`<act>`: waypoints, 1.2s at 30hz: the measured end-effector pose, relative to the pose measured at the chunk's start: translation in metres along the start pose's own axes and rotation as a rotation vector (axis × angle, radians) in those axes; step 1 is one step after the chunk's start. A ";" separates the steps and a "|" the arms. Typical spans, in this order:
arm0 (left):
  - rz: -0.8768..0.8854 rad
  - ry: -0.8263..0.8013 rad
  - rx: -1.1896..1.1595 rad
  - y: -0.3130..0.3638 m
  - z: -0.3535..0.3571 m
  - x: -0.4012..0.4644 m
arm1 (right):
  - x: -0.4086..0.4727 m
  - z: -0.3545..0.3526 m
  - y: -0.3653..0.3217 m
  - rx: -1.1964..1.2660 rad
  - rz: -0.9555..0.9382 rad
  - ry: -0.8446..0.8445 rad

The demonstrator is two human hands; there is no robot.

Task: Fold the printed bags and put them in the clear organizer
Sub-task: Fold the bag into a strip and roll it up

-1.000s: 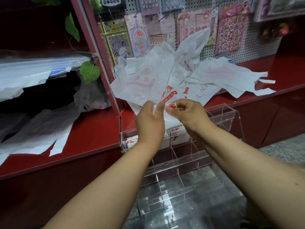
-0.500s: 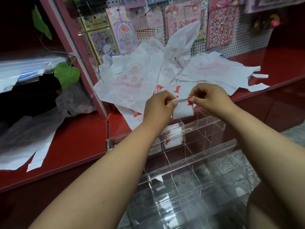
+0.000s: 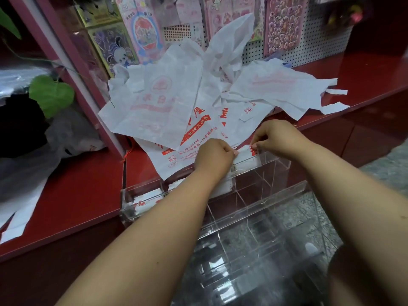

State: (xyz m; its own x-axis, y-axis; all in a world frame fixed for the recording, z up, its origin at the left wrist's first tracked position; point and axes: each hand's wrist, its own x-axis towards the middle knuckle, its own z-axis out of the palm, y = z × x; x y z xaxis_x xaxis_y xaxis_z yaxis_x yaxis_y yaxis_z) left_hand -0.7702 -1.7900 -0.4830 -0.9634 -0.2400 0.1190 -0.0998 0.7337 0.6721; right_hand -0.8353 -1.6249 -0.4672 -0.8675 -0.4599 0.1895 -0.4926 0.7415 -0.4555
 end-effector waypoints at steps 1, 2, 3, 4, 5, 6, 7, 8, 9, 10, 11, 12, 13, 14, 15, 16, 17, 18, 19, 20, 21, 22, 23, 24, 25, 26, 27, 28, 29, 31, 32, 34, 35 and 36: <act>-0.017 -0.039 0.019 -0.002 0.001 0.001 | 0.001 0.004 0.001 -0.045 0.008 -0.042; -0.027 -0.063 0.028 -0.003 0.002 0.001 | 0.002 0.007 0.002 -0.081 0.020 -0.071; -0.026 -0.071 0.032 -0.004 0.002 0.001 | 0.002 0.010 0.002 -0.101 0.032 -0.082; -0.022 -0.070 0.030 -0.005 0.001 0.000 | 0.002 0.011 0.002 -0.108 0.043 -0.081; -0.016 -0.062 0.017 -0.006 0.000 -0.002 | 0.002 0.011 0.001 -0.106 0.048 -0.074; -0.009 -0.049 -0.002 -0.007 -0.002 -0.004 | 0.002 0.011 -0.001 -0.096 0.050 -0.064; -0.003 -0.033 -0.026 -0.008 -0.005 -0.007 | 0.002 0.011 -0.005 -0.077 0.050 -0.046; 0.006 -0.011 -0.051 -0.010 -0.009 -0.010 | 0.001 0.011 -0.010 -0.056 0.047 -0.019; 0.014 0.016 -0.077 -0.012 -0.014 -0.013 | 0.000 0.012 -0.017 -0.038 0.039 0.015; 0.019 0.048 -0.107 -0.014 -0.019 -0.017 | -0.001 0.015 -0.027 -0.019 0.024 0.053; 0.022 0.084 -0.138 -0.017 -0.026 -0.021 | -0.003 0.019 -0.038 0.004 0.000 0.086; 0.025 0.124 -0.156 -0.021 -0.032 -0.026 | -0.004 0.024 -0.050 0.033 -0.029 0.110; 0.030 0.165 -0.149 -0.027 -0.039 -0.029 | -0.006 0.031 -0.064 0.057 -0.064 0.121; 0.036 0.206 -0.126 -0.035 -0.047 -0.034 | -0.008 0.039 -0.078 0.072 -0.100 0.120; 0.040 0.243 -0.102 -0.044 -0.055 -0.037 | -0.009 0.048 -0.091 0.077 -0.139 0.113; 0.045 0.278 -0.081 -0.054 -0.064 -0.041 | -0.009 0.059 -0.103 0.081 -0.177 0.096; 0.044 0.310 -0.055 -0.066 -0.072 -0.045 | -0.011 0.069 -0.114 0.082 -0.215 0.076; 0.037 0.342 -0.016 -0.079 -0.081 -0.049 | -0.011 0.080 -0.124 0.081 -0.258 0.058; 0.024 0.380 0.035 -0.092 -0.090 -0.054 | -0.012 0.089 -0.134 0.073 -0.308 0.046; 0.014 0.428 0.083 -0.107 -0.100 -0.059 | -0.012 0.098 -0.143 0.051 -0.361 0.029; 0.007 0.486 0.129 -0.123 -0.110 -0.066 | -0.012 0.106 -0.152 0.012 -0.414 0.005; -0.005 0.550 0.178 -0.138 -0.120 -0.072 | -0.011 0.113 -0.160 -0.032 -0.458 -0.021; -0.035 0.604 0.234 -0.155 -0.131 -0.078 | -0.011 0.119 -0.167 -0.077 -0.485 -0.048; -0.088 0.647 0.288 -0.170 -0.143 -0.085 | -0.012 0.124 -0.173 -0.119 -0.494 -0.073; -0.167 0.677 0.332 -0.185 -0.155 -0.091 | -0.013 0.128 -0.177 -0.163 -0.494 -0.086; -0.250 0.705 0.363 -0.199 -0.168 -0.098 | -0.015 0.132 -0.179 -0.214 -0.497 -0.085; -0.327 0.733 0.384 -0.213 -0.182 -0.104 | -0.016 0.134 -0.180 -0.263 -0.503 -0.078; -0.395 0.759 0.399 -0.224 -0.196 -0.111 | -0.017 0.136 -0.180 -0.295 -0.503 -0.068; -0.455 0.784 0.407 -0.235 -0.210 -0.118 | -0.018 0.137 -0.180 -0.305 -0.498 -0.059; -0.563 0.812 0.410 -0.256 -0.234 -0.127 | -0.017 0.137 -0.180 -0.306 -0.491 -0.057; -0.615 0.798 0.400 -0.265 -0.244 -0.131 | -0.017 0.137 -0.181 -0.314 -0.491 -0.053; -0.728 0.731 0.367 -0.283 -0.262 -0.134 | -0.017 0.139 -0.181 -0.337 -0.489 -0.047; -0.789 0.666 0.385 -0.289 -0.267 -0.135 | -0.017 0.139 -0.182 -0.343 -0.486 -0.047; -0.825 0.602 0.424 -0.294 -0.270 -0.135 | -0.017 0.140 -0.182 -0.345 -0.483 -0.042</act>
State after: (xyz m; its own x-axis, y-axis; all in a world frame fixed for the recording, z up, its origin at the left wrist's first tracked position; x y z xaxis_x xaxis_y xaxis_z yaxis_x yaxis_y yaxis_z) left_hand -0.5440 -2.1451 -0.4994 -0.2947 -0.9415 0.1633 -0.8441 0.3366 0.4173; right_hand -0.7215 -1.8200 -0.5094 -0.5398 -0.7984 0.2668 -0.8308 0.5564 -0.0156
